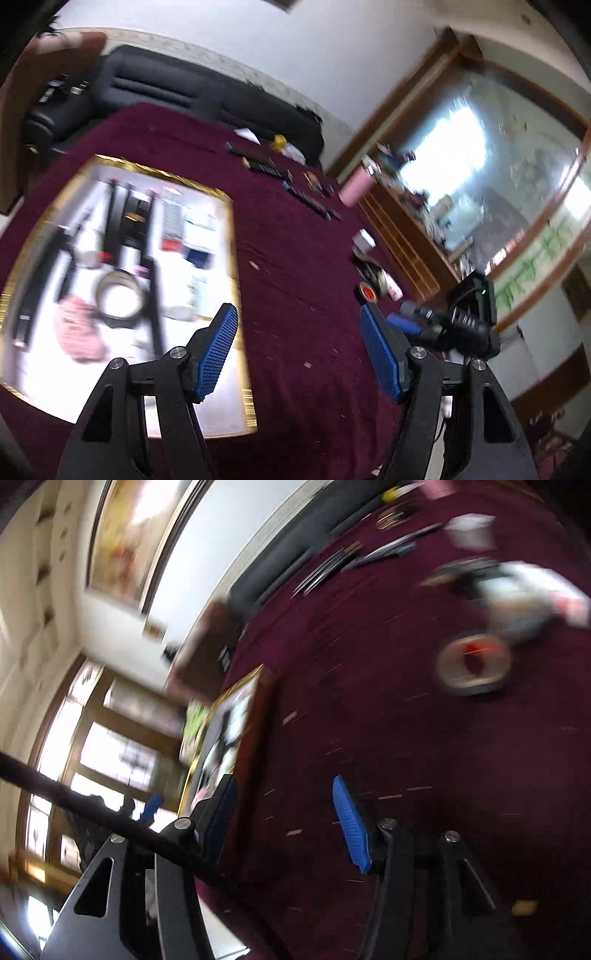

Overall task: Organize objects
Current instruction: 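Move both open tools back to the pile, then grasp the black tape roll by its rim with the left tool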

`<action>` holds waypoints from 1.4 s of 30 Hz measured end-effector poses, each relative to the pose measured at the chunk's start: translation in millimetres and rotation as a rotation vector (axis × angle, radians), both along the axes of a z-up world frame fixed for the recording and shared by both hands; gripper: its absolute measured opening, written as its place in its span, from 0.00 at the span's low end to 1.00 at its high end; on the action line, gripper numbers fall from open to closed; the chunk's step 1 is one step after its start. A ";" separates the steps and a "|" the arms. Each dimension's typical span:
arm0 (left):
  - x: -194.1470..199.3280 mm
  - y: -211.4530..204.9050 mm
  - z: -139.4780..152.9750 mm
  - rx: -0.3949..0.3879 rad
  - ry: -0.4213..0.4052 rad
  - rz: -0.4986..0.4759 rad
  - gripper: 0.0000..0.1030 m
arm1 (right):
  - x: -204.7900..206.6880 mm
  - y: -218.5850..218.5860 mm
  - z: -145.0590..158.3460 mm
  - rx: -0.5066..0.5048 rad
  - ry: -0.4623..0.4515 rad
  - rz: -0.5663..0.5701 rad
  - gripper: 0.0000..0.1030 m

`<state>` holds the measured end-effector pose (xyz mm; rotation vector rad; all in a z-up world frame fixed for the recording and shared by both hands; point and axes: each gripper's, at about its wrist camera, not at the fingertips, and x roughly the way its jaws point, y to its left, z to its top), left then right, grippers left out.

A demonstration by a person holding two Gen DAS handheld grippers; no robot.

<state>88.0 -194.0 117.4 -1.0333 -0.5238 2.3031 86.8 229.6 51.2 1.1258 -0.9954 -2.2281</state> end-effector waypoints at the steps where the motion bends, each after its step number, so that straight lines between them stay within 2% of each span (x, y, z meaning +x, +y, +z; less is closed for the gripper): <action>1: -1.4 10.4 -2.2 -0.010 -0.013 -0.021 0.61 | 1.6 16.7 0.7 -0.003 0.003 -0.043 0.53; 4: -7.7 46.5 -11.7 -0.046 -0.057 -0.086 0.61 | 11.5 60.7 -1.9 -0.015 0.006 -0.157 0.57; 7: -16.1 88.3 -17.5 -0.100 -0.096 -0.137 0.61 | 13.1 92.9 -8.0 -0.015 0.010 -0.240 0.58; 10: -21.7 134.3 -17.8 -0.170 -0.086 -0.197 0.61 | 5.3 117.1 -13.7 -0.019 0.025 -0.294 0.58; 12: -26.2 166.2 -18.0 -0.226 -0.076 -0.237 0.61 | -2.6 124.4 -15.6 0.015 0.039 -0.318 0.58; 14: -33.5 193.7 -17.8 -0.268 -0.060 -0.266 0.60 | -8.9 137.3 -22.2 0.035 0.046 -0.326 0.58; 20: -69.8 274.2 -28.2 -0.433 0.017 -0.312 0.60 | -13.2 138.9 -40.2 -0.025 0.038 -0.304 0.57; 26: -97.5 327.7 -52.7 -0.586 0.093 -0.367 0.60 | -16.2 144.6 -53.8 -0.125 0.019 -0.267 0.59; 28: -103.6 338.7 -63.2 -0.643 0.114 -0.382 0.60 | -17.1 142.9 -54.5 -0.127 0.021 -0.257 0.61; 30: -111.5 348.8 -75.5 -0.674 0.100 -0.404 0.59 | -16.8 140.3 -53.4 -0.122 0.030 -0.244 0.64; 32: -114.5 351.1 -81.3 -0.670 0.087 -0.415 0.52 | -17.7 137.9 -53.3 -0.114 0.030 -0.240 0.65; 34: -116.3 351.4 -82.9 -0.653 0.076 -0.418 0.50 | -16.8 137.0 -53.6 -0.115 0.031 -0.240 0.65; 36: -112.0 354.3 -81.9 -0.654 0.090 -0.433 0.40 | -15.4 137.5 -54.1 -0.122 0.032 -0.242 0.66; 37: -108.1 356.8 -81.3 -0.658 0.099 -0.444 0.31 | -16.0 137.9 -54.6 -0.124 0.033 -0.243 0.66; 39: -98.2 364.5 -80.7 -0.681 0.125 -0.462 0.23 | -15.8 137.6 -54.3 -0.122 0.033 -0.243 0.66; 40: -93.8 366.4 -80.2 -0.676 0.128 -0.476 0.14 | -16.2 137.4 -54.3 -0.119 0.033 -0.243 0.66; 42: -90.2 366.6 -80.2 -0.650 0.111 -0.490 0.13 | -16.8 136.6 -54.3 -0.110 0.033 -0.240 0.66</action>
